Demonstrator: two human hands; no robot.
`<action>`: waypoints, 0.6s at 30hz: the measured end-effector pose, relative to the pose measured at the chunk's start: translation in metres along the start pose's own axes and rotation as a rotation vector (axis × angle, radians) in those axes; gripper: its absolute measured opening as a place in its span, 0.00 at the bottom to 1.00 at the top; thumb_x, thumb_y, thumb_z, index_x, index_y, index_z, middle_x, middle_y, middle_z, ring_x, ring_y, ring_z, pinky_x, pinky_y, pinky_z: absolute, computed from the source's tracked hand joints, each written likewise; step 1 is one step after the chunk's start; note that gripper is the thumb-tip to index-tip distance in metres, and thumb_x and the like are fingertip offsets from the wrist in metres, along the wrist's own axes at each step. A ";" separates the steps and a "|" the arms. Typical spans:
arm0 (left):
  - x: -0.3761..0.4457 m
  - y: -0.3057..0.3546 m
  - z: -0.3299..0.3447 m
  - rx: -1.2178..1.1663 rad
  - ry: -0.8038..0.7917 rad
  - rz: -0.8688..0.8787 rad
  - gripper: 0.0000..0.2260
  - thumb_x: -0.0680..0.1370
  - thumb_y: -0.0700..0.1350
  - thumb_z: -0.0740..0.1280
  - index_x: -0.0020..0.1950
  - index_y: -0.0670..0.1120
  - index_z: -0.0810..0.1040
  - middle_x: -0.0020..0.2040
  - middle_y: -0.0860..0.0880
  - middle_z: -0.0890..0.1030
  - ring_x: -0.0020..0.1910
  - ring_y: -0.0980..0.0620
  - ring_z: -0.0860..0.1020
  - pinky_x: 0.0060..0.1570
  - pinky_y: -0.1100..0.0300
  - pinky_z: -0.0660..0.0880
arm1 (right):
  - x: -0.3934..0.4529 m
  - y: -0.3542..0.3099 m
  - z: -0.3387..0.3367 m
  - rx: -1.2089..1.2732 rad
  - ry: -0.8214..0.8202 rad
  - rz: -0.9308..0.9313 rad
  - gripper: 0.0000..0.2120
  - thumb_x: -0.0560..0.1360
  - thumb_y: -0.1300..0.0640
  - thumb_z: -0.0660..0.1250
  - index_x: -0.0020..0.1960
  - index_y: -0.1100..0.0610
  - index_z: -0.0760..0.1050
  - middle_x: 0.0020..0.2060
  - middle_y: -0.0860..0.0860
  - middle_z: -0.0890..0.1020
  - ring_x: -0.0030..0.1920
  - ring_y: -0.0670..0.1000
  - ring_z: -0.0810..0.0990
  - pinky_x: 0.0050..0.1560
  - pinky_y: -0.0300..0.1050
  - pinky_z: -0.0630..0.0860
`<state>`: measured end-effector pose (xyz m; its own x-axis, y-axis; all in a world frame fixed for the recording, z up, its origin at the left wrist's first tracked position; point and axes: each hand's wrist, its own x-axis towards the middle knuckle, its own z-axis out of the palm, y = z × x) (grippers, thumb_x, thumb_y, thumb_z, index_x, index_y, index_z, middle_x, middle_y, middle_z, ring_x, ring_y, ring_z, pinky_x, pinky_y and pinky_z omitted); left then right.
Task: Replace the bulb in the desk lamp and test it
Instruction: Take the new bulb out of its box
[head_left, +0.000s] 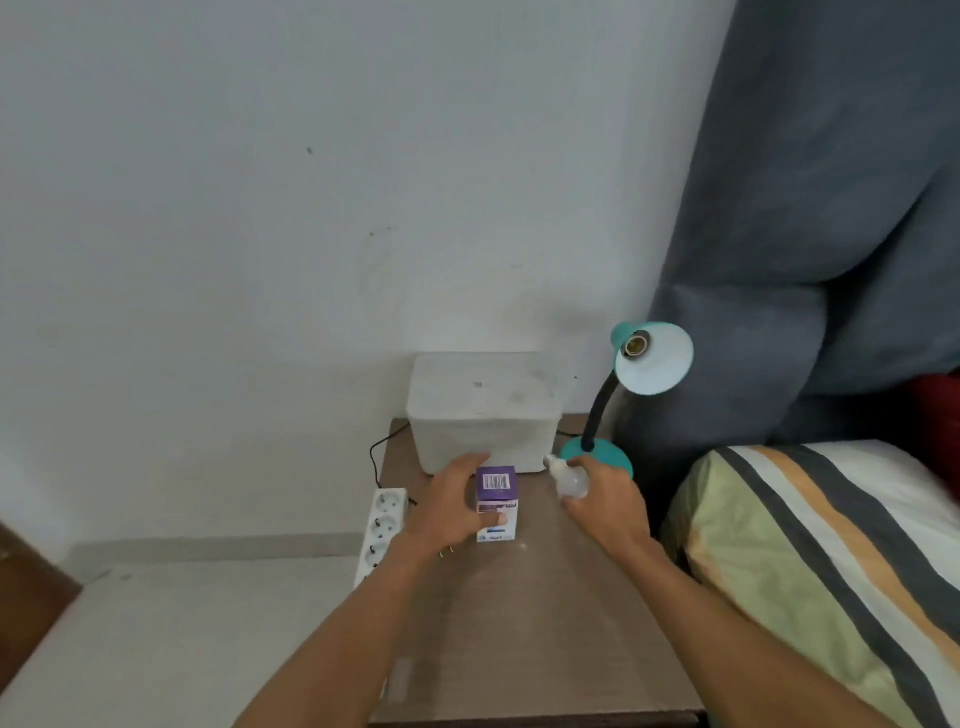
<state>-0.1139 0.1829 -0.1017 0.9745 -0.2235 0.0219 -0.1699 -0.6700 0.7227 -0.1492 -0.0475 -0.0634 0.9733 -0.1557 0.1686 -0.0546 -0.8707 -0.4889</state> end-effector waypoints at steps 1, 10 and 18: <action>0.000 -0.006 0.005 -0.017 0.009 -0.009 0.46 0.65 0.52 0.85 0.78 0.46 0.68 0.73 0.47 0.74 0.71 0.48 0.74 0.69 0.59 0.68 | -0.002 0.002 0.009 -0.007 -0.039 0.020 0.20 0.74 0.49 0.71 0.65 0.49 0.76 0.55 0.49 0.83 0.52 0.49 0.81 0.49 0.41 0.77; 0.007 -0.024 0.024 -0.171 0.064 -0.033 0.40 0.68 0.44 0.84 0.75 0.41 0.70 0.66 0.48 0.79 0.66 0.50 0.78 0.65 0.56 0.76 | -0.003 0.020 0.061 0.020 -0.138 0.157 0.17 0.77 0.49 0.68 0.64 0.52 0.75 0.57 0.52 0.81 0.55 0.50 0.79 0.54 0.43 0.77; 0.007 -0.028 0.029 -0.243 0.078 -0.028 0.40 0.68 0.41 0.83 0.77 0.42 0.69 0.68 0.45 0.80 0.64 0.55 0.78 0.63 0.60 0.77 | 0.000 0.021 0.071 -0.030 -0.209 0.176 0.22 0.75 0.47 0.70 0.67 0.50 0.73 0.60 0.52 0.80 0.58 0.51 0.78 0.58 0.47 0.77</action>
<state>-0.1068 0.1799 -0.1415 0.9884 -0.1451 0.0458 -0.1112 -0.4832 0.8684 -0.1342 -0.0330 -0.1346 0.9729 -0.2088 -0.0991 -0.2308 -0.8528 -0.4685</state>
